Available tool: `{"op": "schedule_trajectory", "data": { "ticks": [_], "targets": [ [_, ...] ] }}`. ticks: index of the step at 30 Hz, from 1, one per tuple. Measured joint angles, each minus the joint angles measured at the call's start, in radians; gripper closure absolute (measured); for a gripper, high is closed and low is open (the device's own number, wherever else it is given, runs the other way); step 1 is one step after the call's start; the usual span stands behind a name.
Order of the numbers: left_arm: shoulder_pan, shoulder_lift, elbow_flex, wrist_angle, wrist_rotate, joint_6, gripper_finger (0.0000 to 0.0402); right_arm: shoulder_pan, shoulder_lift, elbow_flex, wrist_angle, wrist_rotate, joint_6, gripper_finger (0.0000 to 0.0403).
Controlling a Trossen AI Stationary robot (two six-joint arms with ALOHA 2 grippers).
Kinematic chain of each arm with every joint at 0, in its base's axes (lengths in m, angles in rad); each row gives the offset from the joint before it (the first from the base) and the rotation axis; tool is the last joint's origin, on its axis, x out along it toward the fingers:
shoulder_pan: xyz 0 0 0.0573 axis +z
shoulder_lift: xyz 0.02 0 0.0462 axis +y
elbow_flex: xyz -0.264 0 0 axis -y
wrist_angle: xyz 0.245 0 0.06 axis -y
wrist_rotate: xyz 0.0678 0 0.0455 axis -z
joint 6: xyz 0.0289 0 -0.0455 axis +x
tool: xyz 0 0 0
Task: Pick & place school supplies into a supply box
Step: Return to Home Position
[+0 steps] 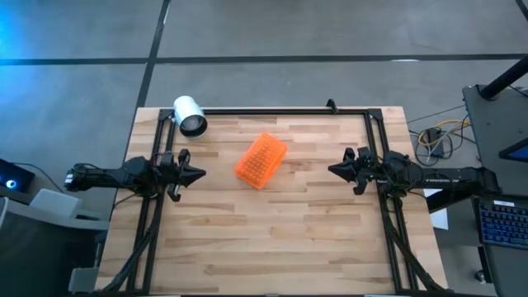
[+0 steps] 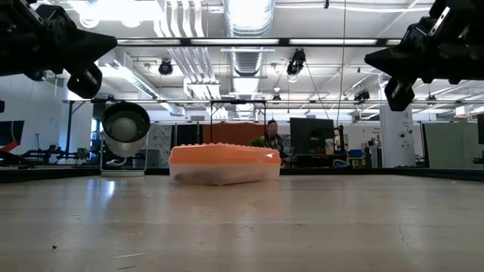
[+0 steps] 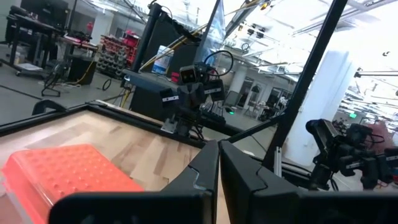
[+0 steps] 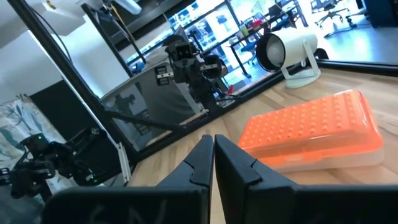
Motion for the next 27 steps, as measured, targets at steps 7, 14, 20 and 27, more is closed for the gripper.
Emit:
{"op": "schedule_trajectory", "data": {
  "ticks": [7, 14, 20, 27],
  "targets": [
    [0.000, 0.003, 0.000, -0.001, 0.001, 0.000, 0.0401, 0.000, 0.000, 0.000, 0.000, 0.000, 0.002, 0.0394],
    [0.000, 0.003, 0.000, -0.003, 0.001, 0.000, 0.0401, 0.024, -0.061, 0.000, -0.026, 0.001, 0.002, 0.0394],
    [0.000, 0.003, 0.000, -0.003, 0.001, -0.001, 0.0401, 0.085, -0.194, 0.000, -0.062, 0.001, 0.002, 0.0394],
    [0.000, 0.003, -0.001, -0.003, 0.002, 0.000, 0.0401, 0.099, -0.295, 0.000, -0.066, 0.001, 0.002, 0.0394]
  ]
}}
